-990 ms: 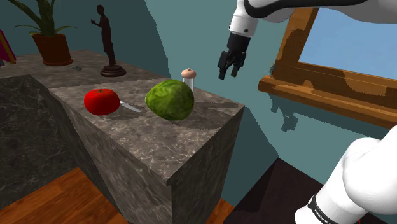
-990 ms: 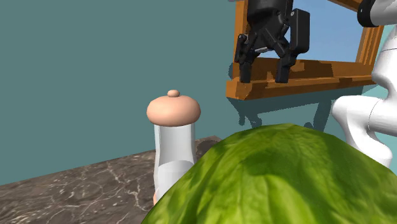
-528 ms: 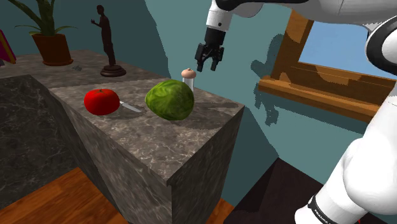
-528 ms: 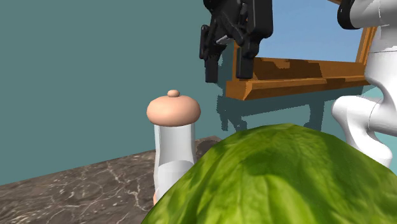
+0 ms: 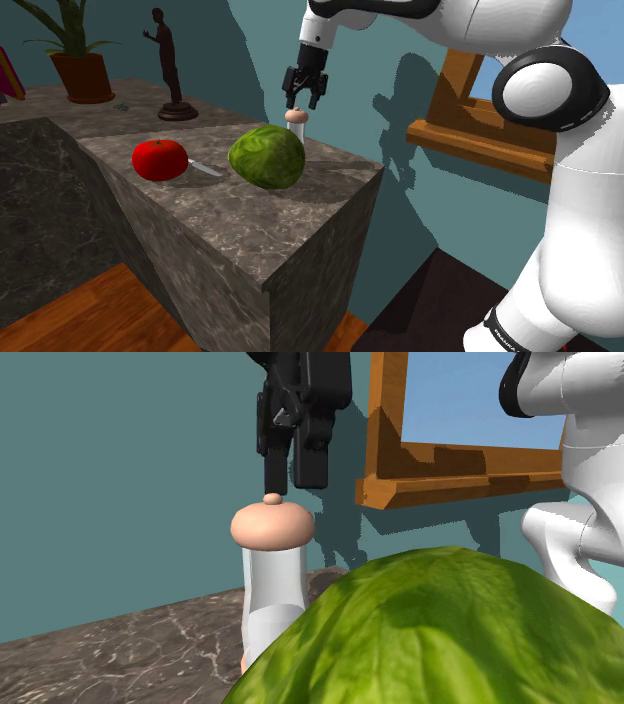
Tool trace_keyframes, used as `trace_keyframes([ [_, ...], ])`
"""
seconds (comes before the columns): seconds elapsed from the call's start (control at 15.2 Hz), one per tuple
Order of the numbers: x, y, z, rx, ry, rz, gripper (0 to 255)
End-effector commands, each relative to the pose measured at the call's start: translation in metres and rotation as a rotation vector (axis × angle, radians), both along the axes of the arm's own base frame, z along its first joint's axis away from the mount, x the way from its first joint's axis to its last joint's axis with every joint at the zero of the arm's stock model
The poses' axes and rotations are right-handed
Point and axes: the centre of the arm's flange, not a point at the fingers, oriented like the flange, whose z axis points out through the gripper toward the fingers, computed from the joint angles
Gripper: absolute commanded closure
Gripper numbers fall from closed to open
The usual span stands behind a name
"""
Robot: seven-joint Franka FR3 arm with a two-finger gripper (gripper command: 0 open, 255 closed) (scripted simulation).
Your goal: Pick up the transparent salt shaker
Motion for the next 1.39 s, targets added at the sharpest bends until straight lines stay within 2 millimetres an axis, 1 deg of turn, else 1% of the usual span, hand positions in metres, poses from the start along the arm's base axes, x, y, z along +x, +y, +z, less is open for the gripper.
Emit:
trace_keyframes([
  [0.0,0.000,0.000,-0.010,0.001,-0.001,0.000,0],
  [0.2,0.000,0.000,-0.026,0.001,-0.001,0.000,0],
  [0.33,0.000,0.000,-0.029,0.001,-0.001,0.000,0],
  [0.4,0.001,0.000,-0.030,0.001,-0.001,0.000,255],
  [0.99,0.000,0.000,-0.029,0.001,-0.001,0.000,255],
  [1.32,0.000,0.000,-0.003,0.001,-0.001,0.000,255],
])
